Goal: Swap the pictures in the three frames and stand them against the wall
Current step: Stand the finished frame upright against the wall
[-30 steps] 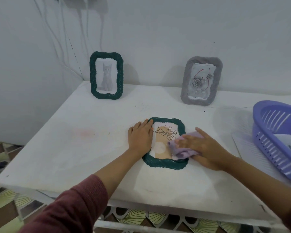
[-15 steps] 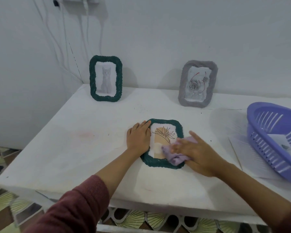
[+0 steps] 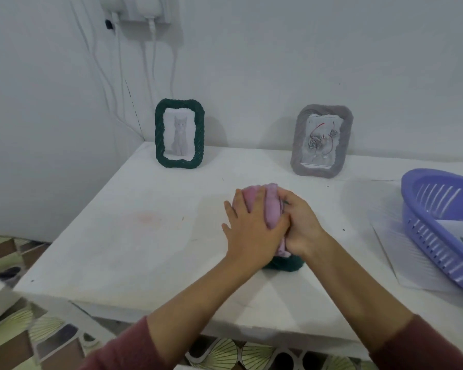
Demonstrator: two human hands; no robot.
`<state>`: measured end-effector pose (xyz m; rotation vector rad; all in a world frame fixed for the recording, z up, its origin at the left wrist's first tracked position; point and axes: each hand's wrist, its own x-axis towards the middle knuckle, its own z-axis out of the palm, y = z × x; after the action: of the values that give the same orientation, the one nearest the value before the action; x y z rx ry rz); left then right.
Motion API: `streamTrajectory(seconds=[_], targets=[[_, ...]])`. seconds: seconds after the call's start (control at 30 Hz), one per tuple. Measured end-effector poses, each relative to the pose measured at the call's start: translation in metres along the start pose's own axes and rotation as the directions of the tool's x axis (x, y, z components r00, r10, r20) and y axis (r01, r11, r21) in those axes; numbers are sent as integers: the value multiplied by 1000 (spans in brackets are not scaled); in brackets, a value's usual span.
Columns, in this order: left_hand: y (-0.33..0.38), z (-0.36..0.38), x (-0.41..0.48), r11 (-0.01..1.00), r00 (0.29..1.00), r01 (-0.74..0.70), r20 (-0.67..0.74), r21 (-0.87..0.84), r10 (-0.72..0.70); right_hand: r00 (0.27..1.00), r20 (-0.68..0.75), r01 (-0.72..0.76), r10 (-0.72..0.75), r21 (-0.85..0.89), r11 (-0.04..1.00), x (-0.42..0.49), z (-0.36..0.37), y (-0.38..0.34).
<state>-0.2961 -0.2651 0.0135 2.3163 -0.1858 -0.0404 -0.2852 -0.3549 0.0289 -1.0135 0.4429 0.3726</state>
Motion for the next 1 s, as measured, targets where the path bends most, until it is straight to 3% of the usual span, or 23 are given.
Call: streamTrajectory(seconds=[0.13,0.2,0.27,0.33,0.4,0.47,0.57,0.63,0.7,0.9,1.0], targets=[[-19,-13,5,996,993,-64,-102,-68,57,982,187,-46,38,38,998,12,4,13],[-27,-20,4,988,970,-154,-190,7,152,953,302,-39,33,15,999,13,7,13],[-36,-27,3,977,946,-184,-251,109,207,940,341,-1,33,-95,996,13,11,10],[-50,-38,4,977,942,-124,-287,174,171,971,237,87,-3,-344,935,15,10,9],[-75,-51,12,965,944,-5,-316,261,91,990,49,133,-131,-619,774,15,4,8],[-107,-64,21,905,954,114,-298,410,15,938,-91,120,-335,-821,558,16,-12,8],[-148,-74,27,793,977,210,-142,572,-156,852,-92,-38,-516,-993,114,25,-47,12],[-158,-75,28,790,977,205,-72,577,-201,843,-81,-129,-532,-990,-54,31,-67,17],[-159,-74,29,782,978,199,-69,590,-197,851,-75,-147,-520,-984,-98,34,-76,25],[-149,-75,29,725,966,228,-55,650,-254,819,-48,-114,-572,-990,-81,36,-82,38],[-126,-62,30,786,969,242,-187,570,-163,825,-42,-91,-563,-994,-59,36,-81,37]])
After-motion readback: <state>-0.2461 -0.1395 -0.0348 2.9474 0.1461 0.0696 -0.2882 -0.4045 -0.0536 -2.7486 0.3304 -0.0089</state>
